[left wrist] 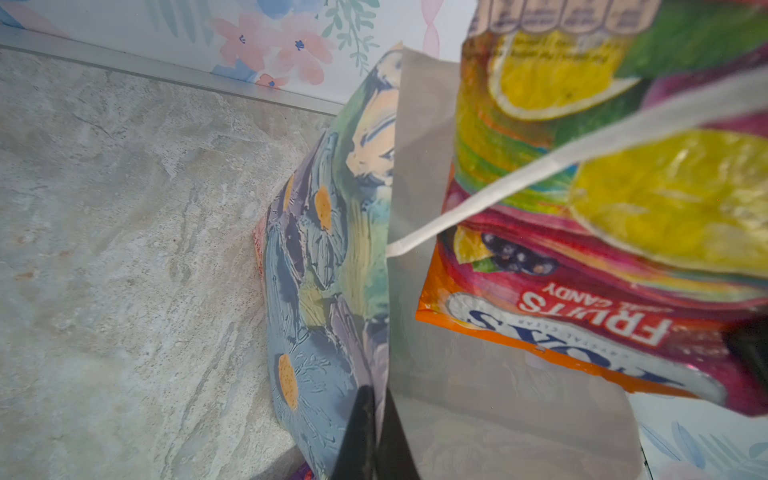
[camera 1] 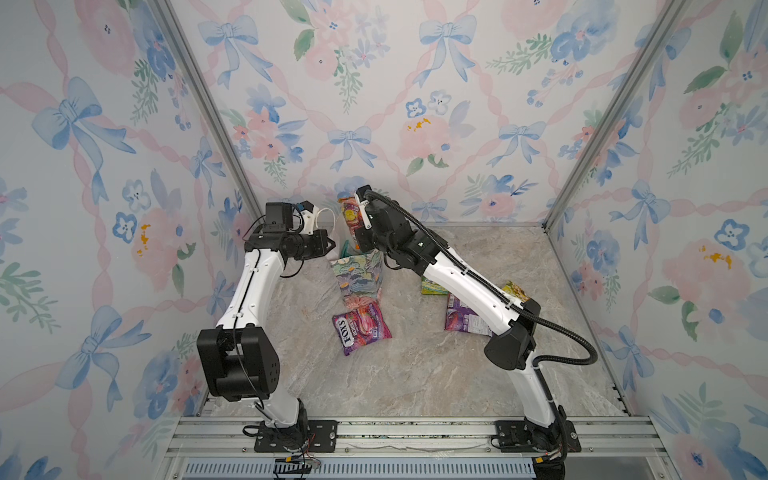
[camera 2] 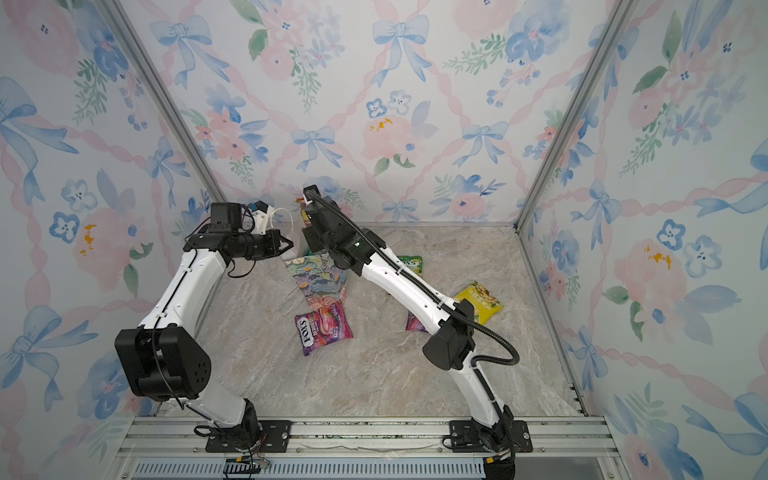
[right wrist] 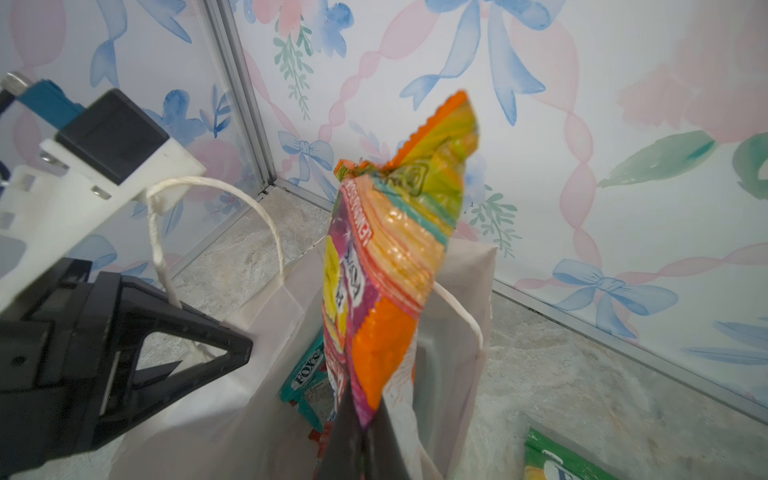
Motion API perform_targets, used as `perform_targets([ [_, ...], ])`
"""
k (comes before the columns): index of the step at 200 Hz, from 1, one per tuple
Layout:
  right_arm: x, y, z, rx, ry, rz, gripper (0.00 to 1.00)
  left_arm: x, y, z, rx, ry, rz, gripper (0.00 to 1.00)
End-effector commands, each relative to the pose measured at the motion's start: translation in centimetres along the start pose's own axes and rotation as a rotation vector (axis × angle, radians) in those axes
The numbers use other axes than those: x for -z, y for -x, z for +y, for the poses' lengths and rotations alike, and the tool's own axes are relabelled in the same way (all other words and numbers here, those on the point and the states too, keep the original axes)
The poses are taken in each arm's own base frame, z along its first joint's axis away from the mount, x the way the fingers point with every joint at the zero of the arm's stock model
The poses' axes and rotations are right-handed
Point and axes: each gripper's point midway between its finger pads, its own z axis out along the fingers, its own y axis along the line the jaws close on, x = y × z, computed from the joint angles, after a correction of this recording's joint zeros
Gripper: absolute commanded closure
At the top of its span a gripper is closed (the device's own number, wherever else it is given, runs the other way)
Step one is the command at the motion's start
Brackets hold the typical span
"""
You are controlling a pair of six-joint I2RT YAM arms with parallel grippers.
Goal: Place the snacks into the paper bag
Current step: 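Lower the orange packet into the bag and open the right gripper, then raise the right gripper from the bag and move it to the purple packet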
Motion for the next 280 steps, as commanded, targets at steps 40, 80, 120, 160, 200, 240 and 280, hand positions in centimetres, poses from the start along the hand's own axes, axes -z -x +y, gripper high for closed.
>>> perform_targets([
  [40,-0.2,-1.1,1.5,-0.143,0.065,0.021,1.0,0.9,-0.2,-0.6,-0.001,-0.019,-0.004,1.0],
  [80,0.4,-1.2,0.7,-0.197,0.06,0.001,1.0,1.0,-0.2,-0.7,-0.003,-0.021,-0.007,1.0],
  [120,0.7,-1.5,-0.3,-0.256,0.065,-0.005,1.0,1.1,-0.1,-0.8,-0.005,-0.023,-0.008,1.0],
  [160,0.3,-2.0,-0.1,-0.294,0.104,0.018,0.93,1.1,-0.1,-0.9,-0.006,-0.022,-0.01,1.0],
  [200,0.8,-1.2,-0.4,-0.355,0.15,0.017,0.47,1.1,-0.1,-0.8,-0.006,-0.022,-0.009,1.0],
  [240,4.3,2.7,-1.2,-0.399,0.24,-0.083,0.22,1.2,-0.1,-0.8,-0.008,-0.021,-0.011,1.0],
  [280,8.7,5.2,-1.7,-0.356,0.29,-0.145,0.05,1.1,-0.1,-0.8,-0.004,-0.02,-0.009,1.0],
])
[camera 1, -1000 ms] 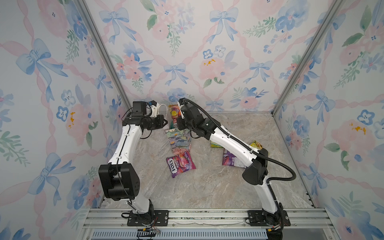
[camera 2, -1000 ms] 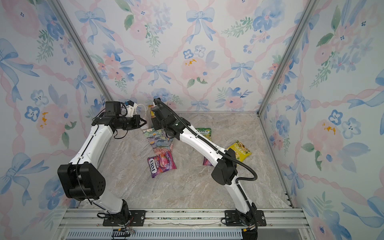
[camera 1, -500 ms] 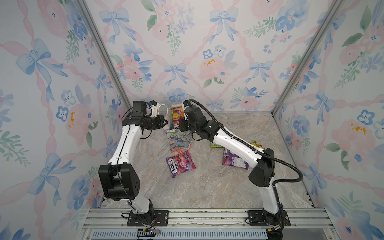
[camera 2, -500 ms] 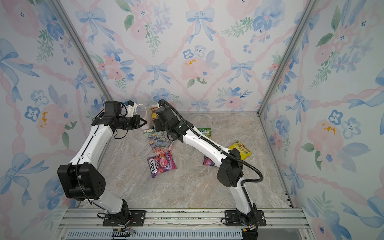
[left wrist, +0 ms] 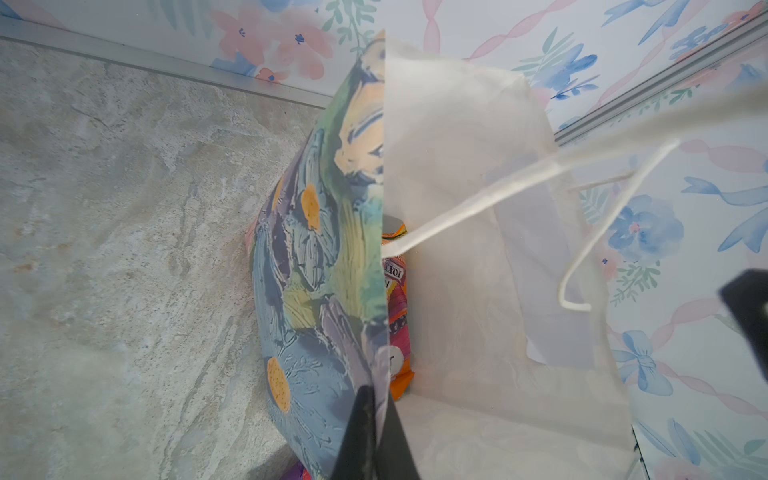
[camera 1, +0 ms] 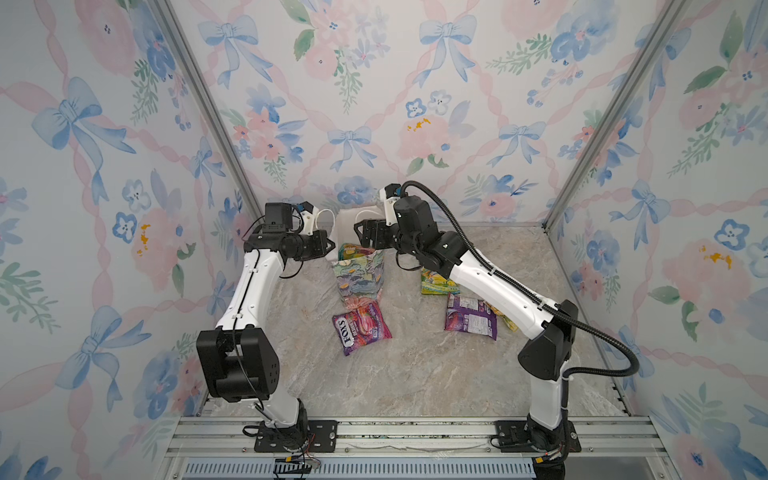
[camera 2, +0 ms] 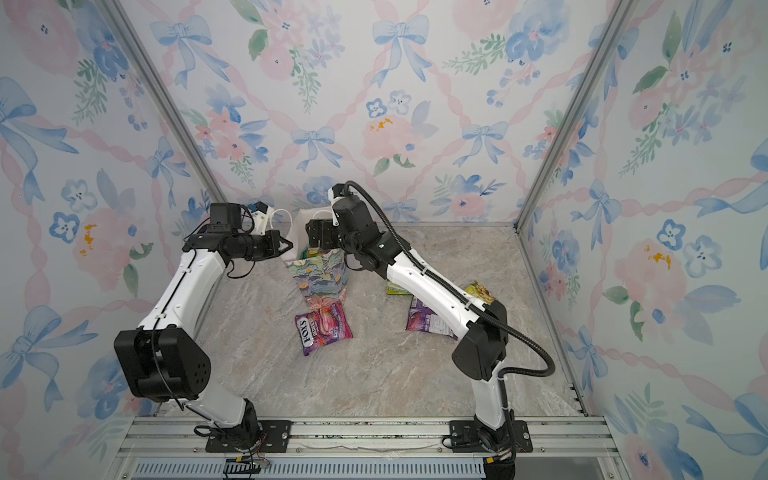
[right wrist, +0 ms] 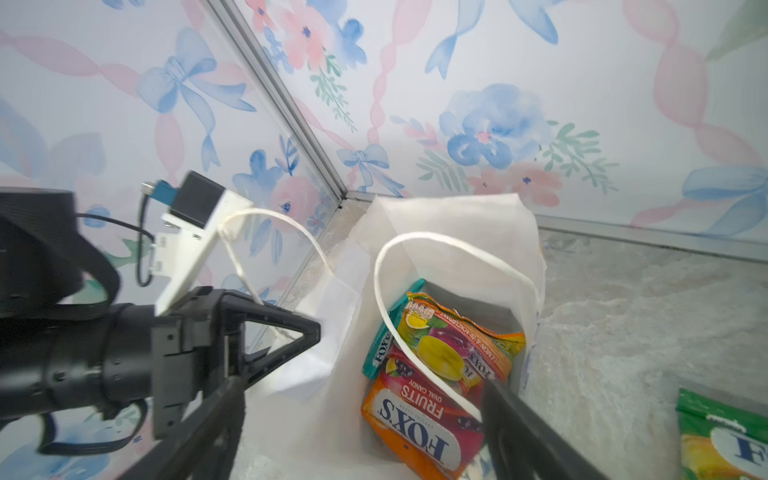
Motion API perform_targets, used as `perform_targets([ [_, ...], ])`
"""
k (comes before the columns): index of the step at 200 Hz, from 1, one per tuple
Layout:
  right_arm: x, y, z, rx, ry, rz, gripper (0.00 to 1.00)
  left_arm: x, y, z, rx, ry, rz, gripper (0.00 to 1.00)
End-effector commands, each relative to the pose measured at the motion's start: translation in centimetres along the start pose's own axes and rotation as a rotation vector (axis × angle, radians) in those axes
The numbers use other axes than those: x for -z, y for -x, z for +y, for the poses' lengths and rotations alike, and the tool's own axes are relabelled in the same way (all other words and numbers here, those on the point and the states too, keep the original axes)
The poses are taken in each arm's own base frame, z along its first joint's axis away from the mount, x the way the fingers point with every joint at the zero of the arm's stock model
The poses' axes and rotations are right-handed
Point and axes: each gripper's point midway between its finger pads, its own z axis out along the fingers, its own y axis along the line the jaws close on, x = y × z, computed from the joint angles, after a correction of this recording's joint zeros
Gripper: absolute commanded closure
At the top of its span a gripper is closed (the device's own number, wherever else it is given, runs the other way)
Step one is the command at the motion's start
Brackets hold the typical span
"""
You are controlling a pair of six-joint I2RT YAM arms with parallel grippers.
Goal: Place the snacks into the paper bag
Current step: 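Raise the right gripper from the bag and move it to the purple packet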
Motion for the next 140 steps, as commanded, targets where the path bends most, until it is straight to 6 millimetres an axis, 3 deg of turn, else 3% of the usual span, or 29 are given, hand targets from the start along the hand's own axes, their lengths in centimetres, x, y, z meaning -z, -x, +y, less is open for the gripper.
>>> perform_targets([
  [1,4.2,3.7,1.9,0.022,0.086,-0.089,0.04,0.9,0.1,-0.7,-0.011,-0.02,-0.016,1.0],
  [28,6.9,3.2,0.3,0.048,0.041,-0.083,0.0,0.8,0.1,-0.6,-0.01,-0.018,-0.015,1.0],
  [42,7.5,1.7,-1.7,0.045,-0.003,-0.048,0.02,0.8,0.1,-0.6,-0.01,-0.018,-0.015,1.0],
  [46,8.9,1.9,-2.1,0.041,-0.008,-0.054,0.03,0.8,0.1,-0.7,-0.01,-0.018,-0.016,1.0],
  [58,9.9,0.6,-3.7,0.035,-0.045,-0.029,0.03,0.8,0.1,-0.7,-0.01,-0.019,-0.016,1.0],
  [72,11.3,-1.7,-6.6,0.025,-0.115,0.016,0.03,0.8,0.1,-0.7,-0.013,-0.02,-0.016,1.0],
  [108,15.3,-10.0,-15.9,-0.087,-0.333,0.168,0.03,0.6,0.0,-0.5,-0.008,-0.021,-0.009,1.0],
  [140,19.0,-16.0,-21.7,-0.19,-0.484,0.248,0.03,0.5,0.0,-0.3,-0.007,-0.011,-0.009,1.0],
])
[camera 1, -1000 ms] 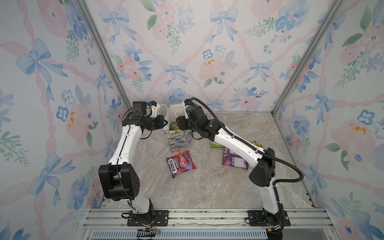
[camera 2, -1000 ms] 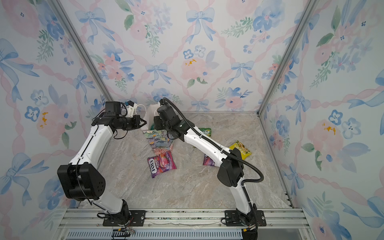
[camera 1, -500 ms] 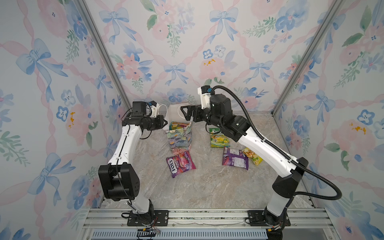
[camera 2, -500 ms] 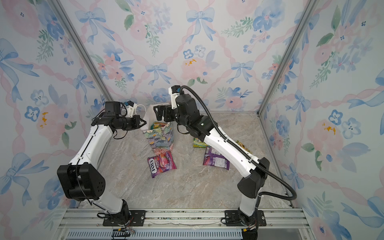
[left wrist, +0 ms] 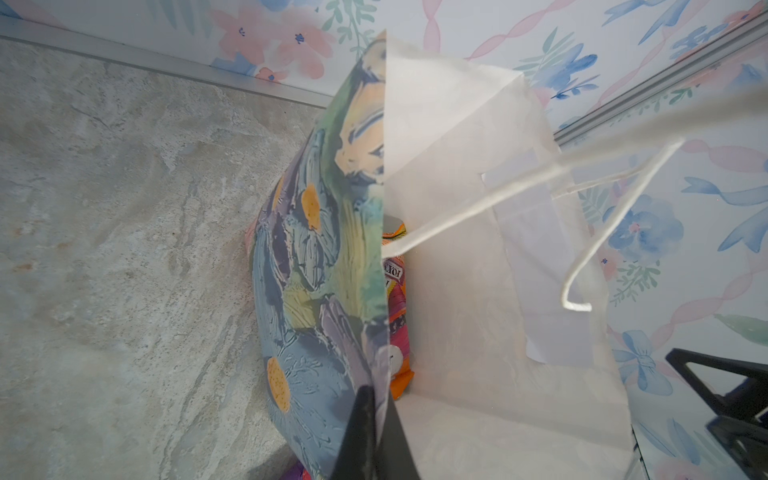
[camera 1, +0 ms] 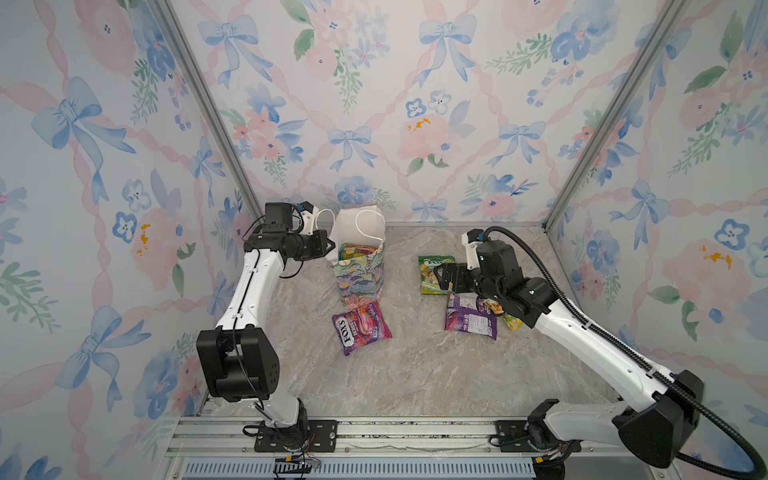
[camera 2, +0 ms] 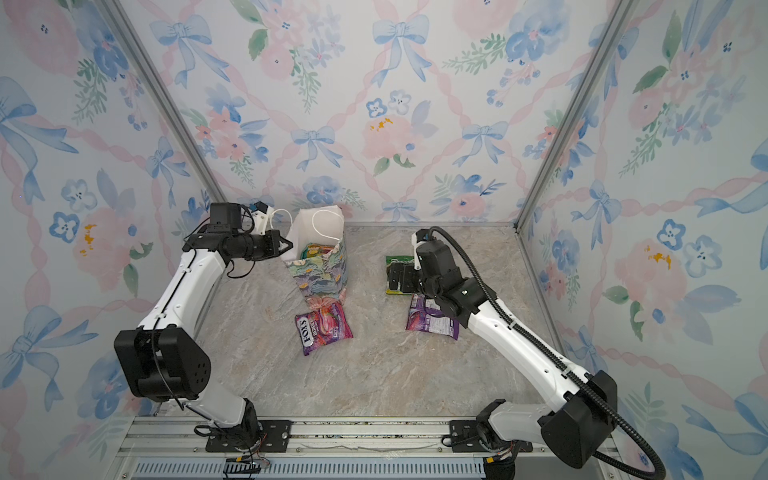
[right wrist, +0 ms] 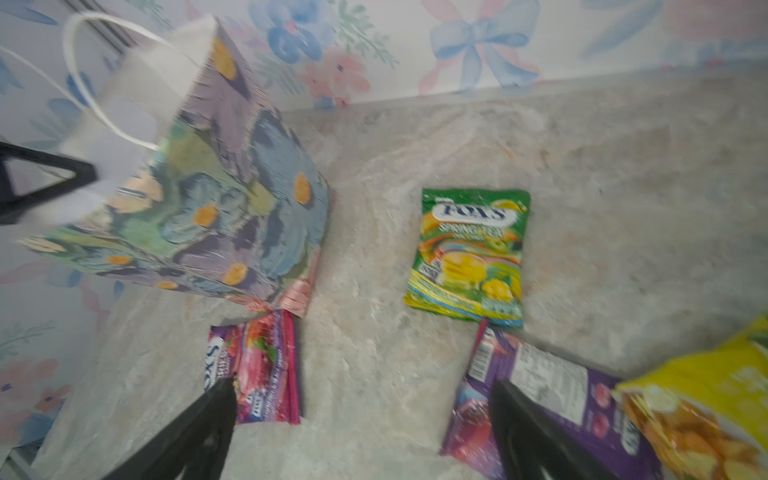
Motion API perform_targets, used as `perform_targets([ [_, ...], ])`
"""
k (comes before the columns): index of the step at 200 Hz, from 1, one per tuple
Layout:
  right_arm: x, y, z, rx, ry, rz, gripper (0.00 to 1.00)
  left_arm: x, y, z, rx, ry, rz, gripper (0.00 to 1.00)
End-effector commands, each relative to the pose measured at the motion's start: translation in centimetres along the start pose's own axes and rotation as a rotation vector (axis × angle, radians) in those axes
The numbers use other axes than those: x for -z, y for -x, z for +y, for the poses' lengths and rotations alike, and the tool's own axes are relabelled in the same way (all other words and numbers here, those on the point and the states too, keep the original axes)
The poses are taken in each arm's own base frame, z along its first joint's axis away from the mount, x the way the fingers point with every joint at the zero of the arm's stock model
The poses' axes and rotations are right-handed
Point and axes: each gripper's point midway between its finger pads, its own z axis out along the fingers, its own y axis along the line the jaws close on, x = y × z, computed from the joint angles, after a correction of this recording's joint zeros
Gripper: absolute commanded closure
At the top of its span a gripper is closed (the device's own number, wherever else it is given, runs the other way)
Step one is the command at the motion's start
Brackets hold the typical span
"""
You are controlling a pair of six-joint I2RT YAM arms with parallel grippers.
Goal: Place the snacks into the paper bag
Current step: 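Raise the right gripper from the bag and move it to the purple packet, then lower the right gripper onto the purple Fox's Berries packet and grasp it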
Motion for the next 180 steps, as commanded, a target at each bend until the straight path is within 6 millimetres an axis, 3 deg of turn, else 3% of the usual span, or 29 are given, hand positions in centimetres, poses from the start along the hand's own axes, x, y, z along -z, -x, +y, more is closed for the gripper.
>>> perform_targets([
  [1,0.9,-3.8,-4.8,-0.088,-0.11,0.067,0.03,0.5,0.0,-0.3,-0.008,-0.012,-0.009,1.0],
  [43,-0.4,-9.5,-10.4,-0.217,-0.206,0.169,0.03,0.3,-0.1,-0.2,-0.003,-0.012,-0.004,1.0],
  [68,-1.7,-11.5,-12.3,-0.262,-0.239,0.222,0.03,0.3,-0.1,-0.2,-0.004,-0.012,-0.004,1.0],
  [139,-5.5,-15.0,-14.3,-0.259,-0.285,0.339,0.02,0.4,-0.1,-0.2,-0.006,-0.011,-0.007,1.0],
  [180,-6.8,-16.5,-13.8,-0.252,-0.261,0.39,0.0,0.4,-0.1,-0.1,-0.004,-0.009,-0.005,1.0],
])
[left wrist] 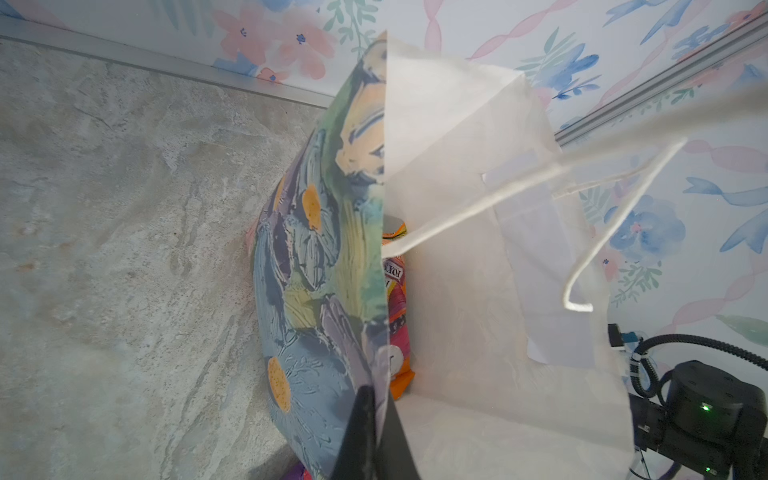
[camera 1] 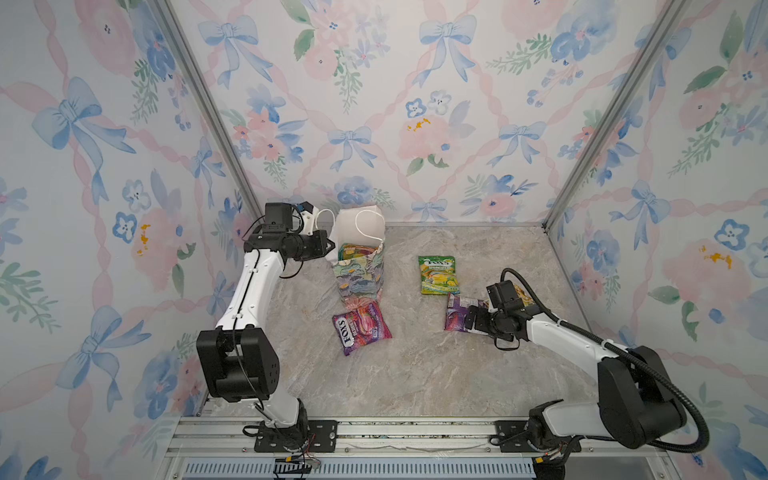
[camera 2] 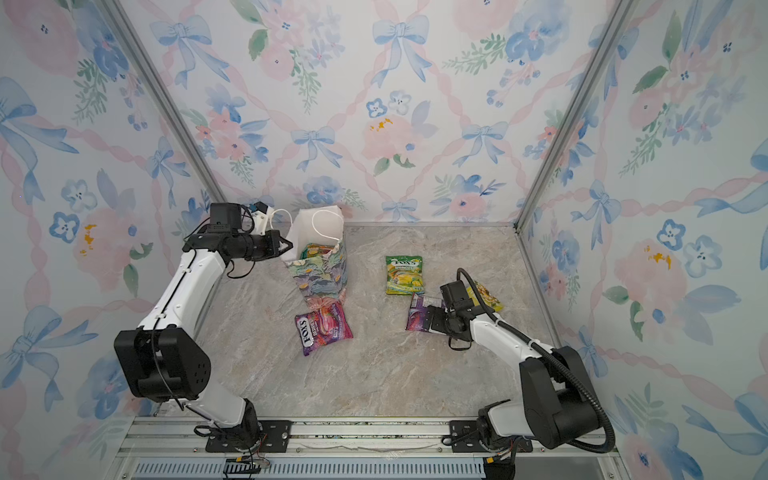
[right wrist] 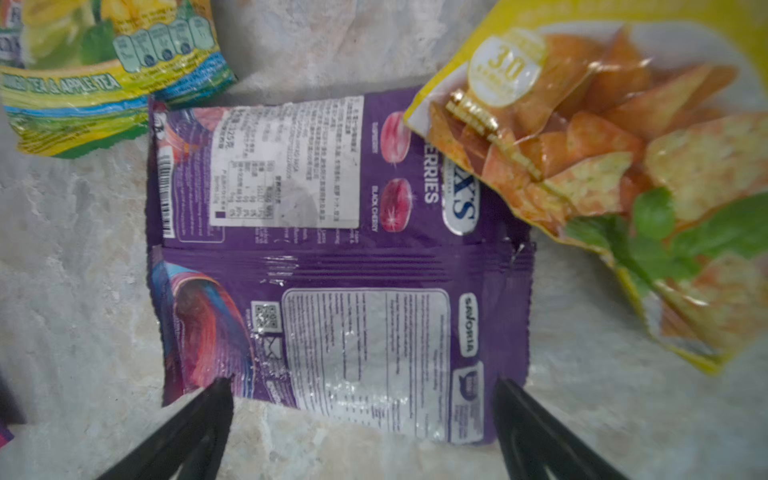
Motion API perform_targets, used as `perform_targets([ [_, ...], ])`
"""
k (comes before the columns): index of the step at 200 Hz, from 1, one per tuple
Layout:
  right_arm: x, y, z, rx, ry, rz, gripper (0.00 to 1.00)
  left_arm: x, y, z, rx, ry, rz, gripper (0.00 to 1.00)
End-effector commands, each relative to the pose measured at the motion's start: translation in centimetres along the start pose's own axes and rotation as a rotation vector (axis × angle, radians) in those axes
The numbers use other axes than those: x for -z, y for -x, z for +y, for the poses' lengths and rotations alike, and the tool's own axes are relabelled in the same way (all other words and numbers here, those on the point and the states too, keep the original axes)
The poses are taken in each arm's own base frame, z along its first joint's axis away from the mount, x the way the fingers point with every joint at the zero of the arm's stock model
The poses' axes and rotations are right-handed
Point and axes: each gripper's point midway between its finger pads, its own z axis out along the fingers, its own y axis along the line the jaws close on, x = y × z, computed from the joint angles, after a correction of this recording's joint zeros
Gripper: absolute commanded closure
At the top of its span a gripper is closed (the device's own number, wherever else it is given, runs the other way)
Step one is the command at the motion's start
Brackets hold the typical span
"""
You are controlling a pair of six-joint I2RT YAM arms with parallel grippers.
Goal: Place the snacks into the paper bag
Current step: 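Lower the right gripper onto the purple Fox's Berries packet and grasp it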
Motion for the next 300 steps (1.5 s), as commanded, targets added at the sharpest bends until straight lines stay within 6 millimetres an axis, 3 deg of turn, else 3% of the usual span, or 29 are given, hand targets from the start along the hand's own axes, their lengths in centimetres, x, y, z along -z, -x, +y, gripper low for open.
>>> perform_targets([
  [1,-0.8,-0.5,0.5,0.016,0.027,0.016,0.0,0.3,-0.1,-0.2,-0.005,-0.011,-0.005,1.0],
  [28,-1.0,-1.3,1.6,0.037,0.043,0.024,0.0,0.3,-0.1,-0.2,-0.005,-0.012,-0.004,1.0],
  [63,-0.9,-2.7,4.6,0.081,0.094,0.038,0.0,0.2,-0.2,-0.1,-0.001,-0.011,0.001,1.0],
  [91,-0.4,-4.3,8.6,0.093,0.176,0.061,0.01,0.2,-0.2,-0.1,-0.002,-0.01,0.0,1.0],
  [125,2.0,-5.8,15.0,0.161,0.306,0.083,0.01,0.2,-0.2,-0.1,-0.001,-0.01,0.0,1.0],
  [143,3.2,-5.7,16.4,0.185,0.344,0.081,0.01,0.2,-0.2,-0.1,-0.001,-0.011,0.0,1.0],
  [161,4.2,-4.0,15.6,0.223,0.308,0.038,0.01,0.3,-0.2,-0.2,-0.003,-0.013,-0.001,1.0],
  [184,4.4,-1.3,12.5,0.264,0.223,-0.012,0.0,0.3,-0.2,-0.2,-0.002,-0.015,-0.002,1.0],
  [227,2.5,2.6,7.1,0.236,0.15,0.006,0.02,0.3,-0.2,-0.2,-0.003,-0.013,-0.003,1.0],
  [266,-0.4,3.5,6.3,0.246,0.163,0.065,0.03,0.3,-0.2,-0.2,-0.002,-0.013,-0.002,1.0],
  [300,-1.9,3.7,7.2,0.26,0.202,0.075,0.04,0.3,-0.1,-0.2,-0.005,-0.012,-0.004,1.0],
])
